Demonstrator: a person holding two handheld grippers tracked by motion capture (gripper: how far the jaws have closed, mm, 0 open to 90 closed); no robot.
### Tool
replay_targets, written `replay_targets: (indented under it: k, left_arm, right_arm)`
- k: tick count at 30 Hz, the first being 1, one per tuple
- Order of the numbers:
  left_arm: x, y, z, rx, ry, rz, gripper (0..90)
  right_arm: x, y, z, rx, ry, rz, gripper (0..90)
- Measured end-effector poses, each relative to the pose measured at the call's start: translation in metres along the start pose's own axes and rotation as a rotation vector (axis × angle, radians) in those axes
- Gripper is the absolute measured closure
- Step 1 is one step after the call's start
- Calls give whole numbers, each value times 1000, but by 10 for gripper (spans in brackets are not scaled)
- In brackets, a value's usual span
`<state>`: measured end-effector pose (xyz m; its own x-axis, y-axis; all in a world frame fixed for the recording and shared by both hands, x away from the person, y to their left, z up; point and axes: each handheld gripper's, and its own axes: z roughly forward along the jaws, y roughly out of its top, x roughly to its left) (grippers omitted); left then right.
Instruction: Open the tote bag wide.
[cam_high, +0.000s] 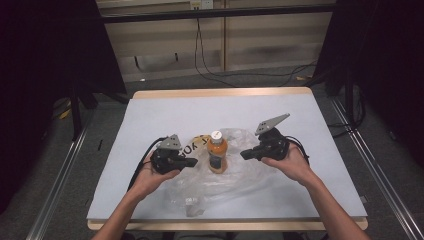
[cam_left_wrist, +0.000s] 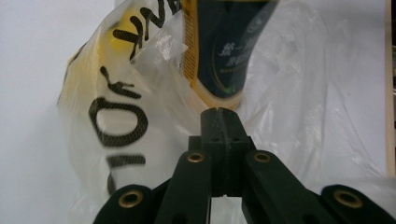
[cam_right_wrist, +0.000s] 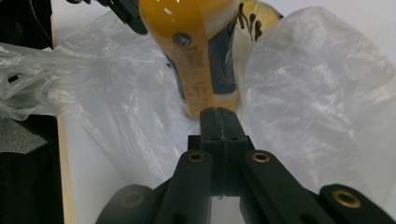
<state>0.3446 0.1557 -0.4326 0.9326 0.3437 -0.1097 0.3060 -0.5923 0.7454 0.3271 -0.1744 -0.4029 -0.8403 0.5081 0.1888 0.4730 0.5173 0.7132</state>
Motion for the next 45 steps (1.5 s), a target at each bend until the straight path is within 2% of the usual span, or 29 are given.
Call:
replay_targets:
  k: [4,6,8,9,10,11,13,15,16,18,19,20,22,23,24,25,26,27,28,30,31,32,35,36,37,38,41,42,45]
  left_arm:
    - [4,3,12,12,4,-5,900]
    - [5,3,18,29,5,-7,900]
    - [9,2,26,72,0,-11,900]
    - [9,2,26,72,0,-11,900]
    - [12,1,31,77,2,-24,900]
    - [15,-1,36,108,19,-29,900]
    - [20,-3,40,109,33,-41,900]
    - [25,-5,42,146,59,-34,900]
    - [26,-6,44,144,71,-50,900]
    - [32,-8,46,153,82,-52,900]
    - [34,-9,46,137,86,-72,900]
    - [37,-9,45,145,100,-64,900]
    - [38,-11,46,114,115,-101,900]
    - [42,-11,43,145,109,-64,900]
    - [42,-11,44,126,113,-88,900]
    - [43,-12,43,132,116,-77,900]
    - [43,-12,43,127,120,-84,900]
    - [44,-13,41,133,134,-80,900]
    - [45,-14,40,138,139,-70,900]
    - [44,-16,40,107,151,-105,900]
    - [44,-16,40,107,151,-105,900]
    - [46,-16,38,139,150,-67,900]
    - [44,-15,39,135,167,-76,900]
    - [44,-15,39,133,167,-78,900]
    - [45,-16,38,138,166,-68,900]
    - [44,-16,39,118,170,-99,900]
    - [47,-17,37,128,160,-102,900]
    - [48,-18,38,107,162,-108,900]
    - [49,-17,37,121,161,-112,900]
  right_arm:
    - [-7,13,-6,-14,4,13,900]
    - [-11,18,-5,10,-10,18,900]
    - [-15,20,0,20,-4,25,900]
    - [-15,20,0,20,-4,25,900]
    - [-19,20,14,50,6,34,900]
    - [-20,19,19,63,8,35,900]
    - [-22,16,32,84,16,43,900]
    - [-24,13,45,122,16,43,900]
    - [-26,12,52,138,19,44,900]
    - [-29,9,63,159,23,53,900]
    - [-32,8,67,167,19,59,900]
    - [-34,7,72,168,25,65,900]
    - [-40,3,79,177,22,89,900]
    - [-42,2,81,181,15,98,900]
    - [-45,0,83,182,1,103,900]
    - [-48,-2,84,181,-4,114,900]
    - [-51,-4,85,180,-12,126,900]
    - [-55,-7,84,153,-12,157,900]
    - [-59,-8,82,141,-27,168,900]
    - [-64,-10,79,130,-73,193,900]
    - [-64,-10,79,130,-73,193,900]
    - [-69,-11,77,119,-91,197,900]
    - [-72,-12,75,109,-142,217,900]
    - [-75,-13,75,92,-159,203,900]
    - [-77,-14,74,79,-169,212,900]
    - [-78,-15,73,72,-191,222,900]
    - [-82,-17,70,68,-267,251,900]
    - [-82,-16,69,76,-303,238,900]
    - [-84,-17,68,69,-311,242,900]
